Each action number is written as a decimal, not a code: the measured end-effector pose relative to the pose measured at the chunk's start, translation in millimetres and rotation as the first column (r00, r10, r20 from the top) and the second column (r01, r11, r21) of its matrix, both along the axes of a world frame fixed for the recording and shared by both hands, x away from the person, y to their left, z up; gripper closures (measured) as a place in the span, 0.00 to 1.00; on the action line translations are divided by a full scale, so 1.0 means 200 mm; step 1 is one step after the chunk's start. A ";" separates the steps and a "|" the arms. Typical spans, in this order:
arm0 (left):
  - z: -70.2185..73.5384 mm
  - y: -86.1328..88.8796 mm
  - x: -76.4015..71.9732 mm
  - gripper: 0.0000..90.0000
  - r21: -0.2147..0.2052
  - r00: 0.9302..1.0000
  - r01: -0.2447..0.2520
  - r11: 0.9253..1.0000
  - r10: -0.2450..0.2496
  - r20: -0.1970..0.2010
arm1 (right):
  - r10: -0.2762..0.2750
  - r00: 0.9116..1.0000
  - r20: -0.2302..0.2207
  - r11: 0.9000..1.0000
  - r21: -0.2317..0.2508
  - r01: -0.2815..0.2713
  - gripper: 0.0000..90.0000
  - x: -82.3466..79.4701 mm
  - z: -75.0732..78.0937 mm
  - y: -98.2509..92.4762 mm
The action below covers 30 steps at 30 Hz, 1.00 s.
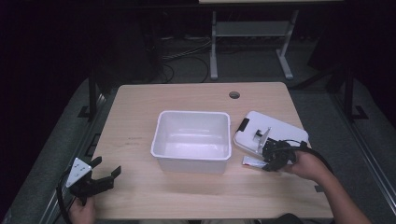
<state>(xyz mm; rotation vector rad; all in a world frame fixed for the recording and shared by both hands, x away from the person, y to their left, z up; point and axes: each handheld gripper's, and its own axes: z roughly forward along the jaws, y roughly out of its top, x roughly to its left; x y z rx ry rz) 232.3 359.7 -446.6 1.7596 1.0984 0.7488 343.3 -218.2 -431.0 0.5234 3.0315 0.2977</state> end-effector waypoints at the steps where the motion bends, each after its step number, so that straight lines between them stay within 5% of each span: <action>1: 0.00 0.00 0.00 0.17 0.002 1.000 0.002 1.000 -0.002 0.000 | 0.001 1.000 -0.002 1.000 0.001 -0.001 0.77 0.00 0.01 0.00; 30: 0.00 0.00 0.00 0.17 0.004 1.000 0.004 1.000 -0.004 -0.002 | 0.023 0.997 0.074 0.999 0.044 -0.026 0.77 -0.02 0.37 -0.02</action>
